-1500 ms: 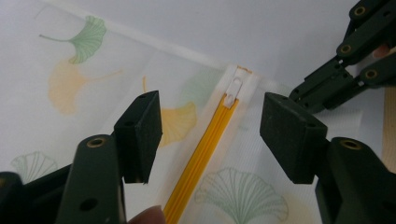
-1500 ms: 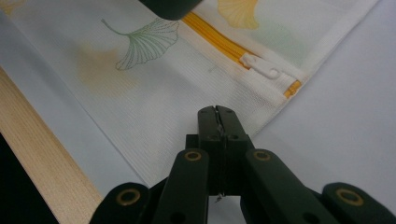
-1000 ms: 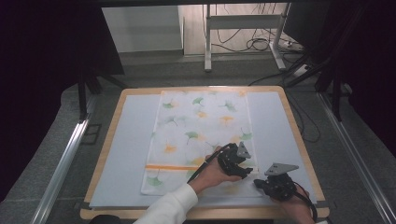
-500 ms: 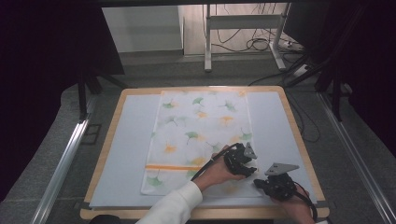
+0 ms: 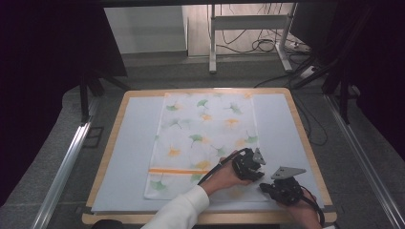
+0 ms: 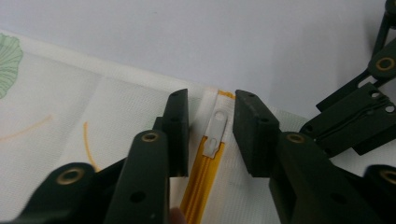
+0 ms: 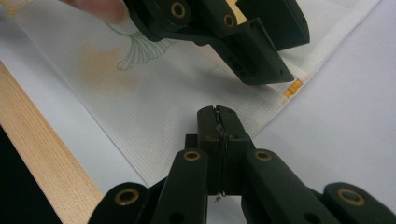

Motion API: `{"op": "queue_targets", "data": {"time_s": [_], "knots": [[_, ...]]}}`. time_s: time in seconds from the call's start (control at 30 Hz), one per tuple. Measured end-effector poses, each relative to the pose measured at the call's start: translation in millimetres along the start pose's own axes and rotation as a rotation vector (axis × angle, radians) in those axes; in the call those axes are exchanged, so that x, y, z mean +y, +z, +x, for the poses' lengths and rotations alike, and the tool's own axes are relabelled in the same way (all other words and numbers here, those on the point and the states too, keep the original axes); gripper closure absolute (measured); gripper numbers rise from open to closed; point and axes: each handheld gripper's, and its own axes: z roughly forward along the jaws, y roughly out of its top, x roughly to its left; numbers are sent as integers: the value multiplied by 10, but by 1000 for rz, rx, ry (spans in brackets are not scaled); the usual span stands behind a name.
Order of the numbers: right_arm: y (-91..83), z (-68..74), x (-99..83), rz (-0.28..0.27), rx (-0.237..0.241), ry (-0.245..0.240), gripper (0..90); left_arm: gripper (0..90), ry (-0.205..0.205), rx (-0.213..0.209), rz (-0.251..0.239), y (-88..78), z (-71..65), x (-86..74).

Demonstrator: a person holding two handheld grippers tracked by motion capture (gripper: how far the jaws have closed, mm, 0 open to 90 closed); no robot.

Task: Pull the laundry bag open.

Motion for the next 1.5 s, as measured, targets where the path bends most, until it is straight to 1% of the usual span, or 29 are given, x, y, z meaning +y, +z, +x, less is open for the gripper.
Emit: {"op": "queue_targets", "data": {"time_s": [0.07, 0.1, 0.13, 0.23, 0.37, 0.4, 0.43, 0.6, 0.63, 0.67, 0.7, 0.87, 1.07, 1.17, 1.2, 1.23, 1.27, 1.3, 1.5], "knots": [[1, 1, 0, 0, -1, 0, 885, 699, 3, -3, 2, 1, 1, 3], [1, 1, 1, 0, -1, -1, 885, 718, 6, 7, 4, 1, -2, 3], [1, 2, 1, 0, -1, -1, 885, 748, 5, 7, 5, 2, 0, 0], [1, 2, 1, 0, -1, -1, 885, 769, 1, -1, 6, 0, 11, -4], [2, 1, 1, 1, 0, -2, 884, 810, 1, 3, 7, -9, 11, -4], [2, 2, 2, 0, 0, -1, 884, 843, -4, 0, 5, -13, 16, -5], [2, 2, 2, 0, 0, -1, 885, 845, -11, -4, 3, -14, 18, -7], [2, 1, 2, 1, 1, -1, 884, 850, -19, -9, 3, -18, 30, -13], [2, 1, 2, 1, 1, -2, 884, 854, -28, -8, -4, -19, 29, -15], [3, 1, 2, 0, 1, -2, 884, 868, -28, 2, -5, -28, 33, -16], [2, 1, 3, 2, 2, 0, 885, 900, -41, -6, -10, -29, 45, -24], [2, -1, 3, 2, 3, 1, 884, 900, -46, -8, -6, -27, 51, -23], [3, -2, 5, 2, 2, -2, 884, 900, -62, -12, -5, -16, 52, -22], [6, -2, 7, 2, -1, -6, 884, 885, -65, -15, 15, -2, 52, -2], [7, -2, 7, 2, -2, -6, 884, 878, -54, -8, 18, 8, 43, 9], [7, -1, 8, 4, -2, -5, 884, 870, -45, -2, 32, 8, 35, 24], [7, -1, 8, 4, -2, -5, 884, 870, -47, 2, 40, 12, 26, 38], [7, -1, 9, 4, -2, -5, 884, 869, -40, 2, 50, 16, 32, 53], [11, 1, 13, 4, -4, -4, 883, 881, -52, -17, 73, 29, 56, 90]]}}
